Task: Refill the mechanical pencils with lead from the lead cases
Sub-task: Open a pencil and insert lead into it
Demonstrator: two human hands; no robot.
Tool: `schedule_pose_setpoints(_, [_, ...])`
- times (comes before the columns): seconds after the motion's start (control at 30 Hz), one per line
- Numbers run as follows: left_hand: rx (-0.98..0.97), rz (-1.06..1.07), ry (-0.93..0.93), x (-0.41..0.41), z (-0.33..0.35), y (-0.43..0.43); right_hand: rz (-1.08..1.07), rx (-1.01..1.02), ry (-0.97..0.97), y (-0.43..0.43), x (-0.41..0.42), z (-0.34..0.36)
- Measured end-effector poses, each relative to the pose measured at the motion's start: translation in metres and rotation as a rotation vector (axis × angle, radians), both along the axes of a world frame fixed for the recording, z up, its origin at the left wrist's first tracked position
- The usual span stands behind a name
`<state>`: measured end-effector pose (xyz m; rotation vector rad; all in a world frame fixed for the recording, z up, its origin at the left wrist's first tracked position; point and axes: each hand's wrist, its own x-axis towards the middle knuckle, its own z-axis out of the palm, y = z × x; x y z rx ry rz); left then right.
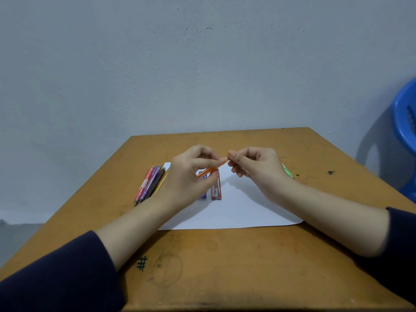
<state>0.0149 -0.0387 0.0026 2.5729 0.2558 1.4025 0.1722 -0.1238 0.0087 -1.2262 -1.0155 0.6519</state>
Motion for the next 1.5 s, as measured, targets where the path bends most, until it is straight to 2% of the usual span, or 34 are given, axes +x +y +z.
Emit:
schedule_pose_setpoints(0.4, [0.064, 0.026, -0.085, 0.001, 0.001, -0.002, 0.085, 0.054, 0.109, -0.001, 0.001, 0.001])
schedule_pose_setpoints(0.47, [0.027, 0.027, -0.094, 0.002, 0.000, -0.003, 0.074, 0.053, 0.117, 0.000, 0.001, 0.001])
schedule_pose_setpoints(0.73, [-0.369, 0.066, -0.002, 0.000, 0.003, -0.007, 0.051, 0.028, 0.471, 0.004, 0.011, 0.012])
schedule_pose_setpoints(0.93, [-0.543, -0.006, 0.138, -0.001, 0.007, -0.018, 0.101, 0.046, 0.694, 0.007, 0.013, 0.013])
schedule_pose_setpoints(1.1, [-1.005, -0.161, 0.166, 0.002, 0.012, -0.031, 0.159, 0.075, 0.949, 0.011, 0.015, 0.015])
schedule_pose_setpoints(1.2, [-1.277, -0.151, 0.127, 0.005, 0.016, -0.036, 0.187, 0.093, 1.013, 0.011, 0.019, 0.018])
schedule_pose_setpoints(1.33, [-1.585, -0.227, 0.187, 0.007, 0.021, -0.037, 0.219, 0.121, 1.037, 0.008, 0.023, 0.021])
schedule_pose_setpoints(1.5, [-1.763, -0.277, 0.343, 0.004, 0.024, -0.037, 0.255, 0.145, 1.052, 0.005, 0.024, 0.024])
